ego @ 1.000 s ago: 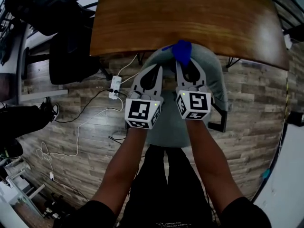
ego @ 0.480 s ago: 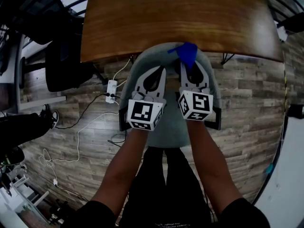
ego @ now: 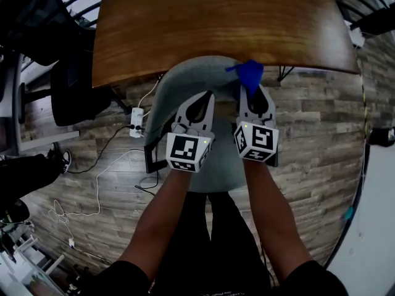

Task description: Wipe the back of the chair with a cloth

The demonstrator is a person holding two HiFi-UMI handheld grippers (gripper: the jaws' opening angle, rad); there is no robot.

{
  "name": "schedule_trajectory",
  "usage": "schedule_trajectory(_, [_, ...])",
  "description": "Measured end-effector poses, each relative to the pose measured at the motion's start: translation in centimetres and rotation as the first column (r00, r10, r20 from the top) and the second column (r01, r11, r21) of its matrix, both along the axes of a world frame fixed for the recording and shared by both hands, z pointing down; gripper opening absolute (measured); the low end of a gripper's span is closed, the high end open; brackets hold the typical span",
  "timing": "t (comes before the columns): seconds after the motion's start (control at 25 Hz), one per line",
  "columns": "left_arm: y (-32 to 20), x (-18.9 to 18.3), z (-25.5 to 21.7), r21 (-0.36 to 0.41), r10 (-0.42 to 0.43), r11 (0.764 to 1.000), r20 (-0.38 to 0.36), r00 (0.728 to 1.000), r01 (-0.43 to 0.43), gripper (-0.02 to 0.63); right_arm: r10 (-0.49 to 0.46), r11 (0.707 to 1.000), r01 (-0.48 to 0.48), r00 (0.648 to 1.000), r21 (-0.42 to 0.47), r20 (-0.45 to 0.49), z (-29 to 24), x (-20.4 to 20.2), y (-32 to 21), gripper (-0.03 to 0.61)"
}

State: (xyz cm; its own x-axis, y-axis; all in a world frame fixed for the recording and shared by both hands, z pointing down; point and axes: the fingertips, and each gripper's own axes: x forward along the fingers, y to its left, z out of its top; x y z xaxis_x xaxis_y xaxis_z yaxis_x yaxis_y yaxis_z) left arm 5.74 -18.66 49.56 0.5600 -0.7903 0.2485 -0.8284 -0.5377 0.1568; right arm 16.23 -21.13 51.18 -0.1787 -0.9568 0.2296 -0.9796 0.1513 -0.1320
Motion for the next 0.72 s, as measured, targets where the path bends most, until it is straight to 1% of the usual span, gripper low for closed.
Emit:
schedule_trajectory(0.12, [0.2,0.4,0.3,-0.003,0.0,1.0,-0.001,1.0,0.0,0.006,0.001,1.0,-0.001,1.0,0.002,-0.013,-0.1,0.3,0.5,0.11])
schedule_trajectory(0.28, [0.7,-0.9,0.2,-0.003,-0.027,1.0,-0.006,1.0,0.027,0.006,-0.071,0.997,0.072,0.996,0.029,-0.046,-0.8,-2.1,2.0,0.11])
schedule_trajectory(0.36, [0.8,-2.4,0.1,-0.011,-0.06,0.998,-0.005,0.998,0.06,0.006,-0.107,0.994,0.108,0.994,0.026,-0.037,-0.7,-3.8,2.6,0.11])
schedule_trajectory(0.48, [1.0,-5.6,0.5,-0.023,-0.131,0.991,-0.004,0.991,0.131,0.006,-0.168,0.986,0.169,0.986,0.008,-0.014,0.2,-6.8,3.1,0.11])
schedule_trajectory(0.72, [2.6,-11.5,1.6,-0.044,-0.257,0.965,0.012,0.966,0.257,0.006,-0.307,0.951,0.307,0.952,-0.02,0.016,1.8,-13.4,4.3,0.11])
